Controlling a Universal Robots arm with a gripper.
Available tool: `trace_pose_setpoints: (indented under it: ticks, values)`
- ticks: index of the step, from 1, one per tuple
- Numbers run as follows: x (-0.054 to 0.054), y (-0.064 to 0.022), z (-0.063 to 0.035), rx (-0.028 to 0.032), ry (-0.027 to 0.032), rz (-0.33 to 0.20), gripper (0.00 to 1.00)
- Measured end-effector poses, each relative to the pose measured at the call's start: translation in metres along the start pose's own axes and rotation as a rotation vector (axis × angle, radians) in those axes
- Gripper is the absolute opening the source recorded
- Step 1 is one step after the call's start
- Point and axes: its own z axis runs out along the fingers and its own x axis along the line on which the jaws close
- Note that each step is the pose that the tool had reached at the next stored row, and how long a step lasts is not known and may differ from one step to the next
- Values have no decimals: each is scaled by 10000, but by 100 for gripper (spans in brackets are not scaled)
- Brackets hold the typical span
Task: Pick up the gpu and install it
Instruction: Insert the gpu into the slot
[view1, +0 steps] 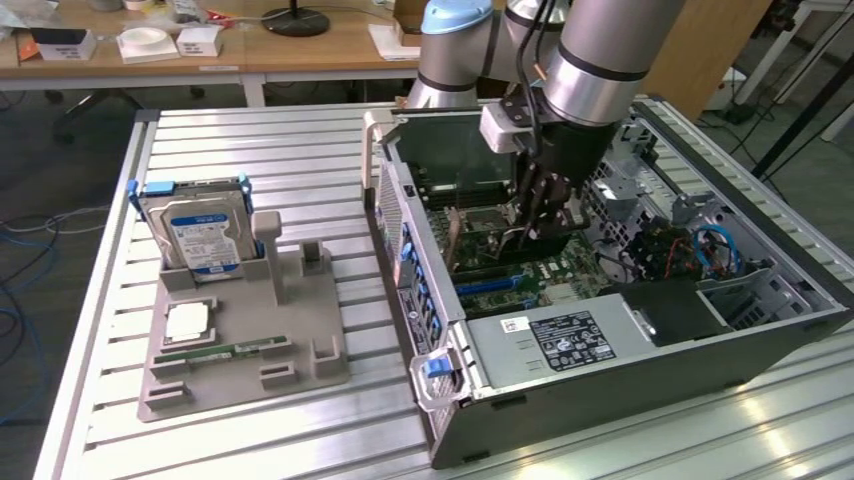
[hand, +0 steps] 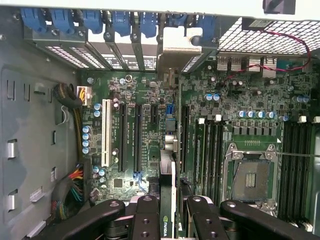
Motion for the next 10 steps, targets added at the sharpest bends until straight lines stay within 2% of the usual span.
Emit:
trace_pose_setpoints:
  ticks: [10]
  values:
    - [1, 15, 29, 5, -1, -2, 26]
